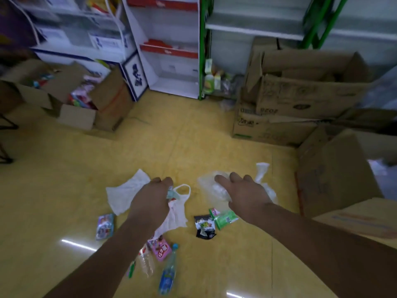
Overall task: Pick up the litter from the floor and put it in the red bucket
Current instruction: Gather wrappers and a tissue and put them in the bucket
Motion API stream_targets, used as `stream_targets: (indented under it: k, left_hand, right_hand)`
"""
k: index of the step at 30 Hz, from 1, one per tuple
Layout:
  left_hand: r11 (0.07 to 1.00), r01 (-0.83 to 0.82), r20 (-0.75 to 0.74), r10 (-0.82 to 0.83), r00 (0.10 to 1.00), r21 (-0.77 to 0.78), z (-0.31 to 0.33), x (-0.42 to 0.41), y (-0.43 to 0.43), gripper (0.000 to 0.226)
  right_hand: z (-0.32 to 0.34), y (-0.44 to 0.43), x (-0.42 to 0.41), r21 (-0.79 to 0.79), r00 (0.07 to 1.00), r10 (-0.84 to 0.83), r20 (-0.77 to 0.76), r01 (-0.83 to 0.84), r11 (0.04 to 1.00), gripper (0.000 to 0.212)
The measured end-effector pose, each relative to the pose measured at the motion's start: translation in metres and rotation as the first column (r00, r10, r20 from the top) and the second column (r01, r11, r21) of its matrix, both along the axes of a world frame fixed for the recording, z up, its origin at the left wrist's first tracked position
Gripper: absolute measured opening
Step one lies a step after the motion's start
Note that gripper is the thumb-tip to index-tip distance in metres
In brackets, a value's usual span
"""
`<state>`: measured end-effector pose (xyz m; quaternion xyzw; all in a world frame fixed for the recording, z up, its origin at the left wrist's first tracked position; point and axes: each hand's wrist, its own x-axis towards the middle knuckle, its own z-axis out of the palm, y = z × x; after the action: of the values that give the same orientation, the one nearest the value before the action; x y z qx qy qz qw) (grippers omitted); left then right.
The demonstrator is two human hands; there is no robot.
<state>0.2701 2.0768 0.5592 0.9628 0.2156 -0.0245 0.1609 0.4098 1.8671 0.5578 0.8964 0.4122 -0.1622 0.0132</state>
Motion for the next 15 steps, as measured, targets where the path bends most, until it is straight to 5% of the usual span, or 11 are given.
stream_targets:
  k: [15]
  left_hand:
    - [0.975,-0.200,0.236,0.173,0.956,0.097,0.158,-0.035,-0.061,0.019]
  right_hand:
    - [0.156,-0.019,0.016,0.117,0.944,0.249,0.215,-0.278,0.953,0.073]
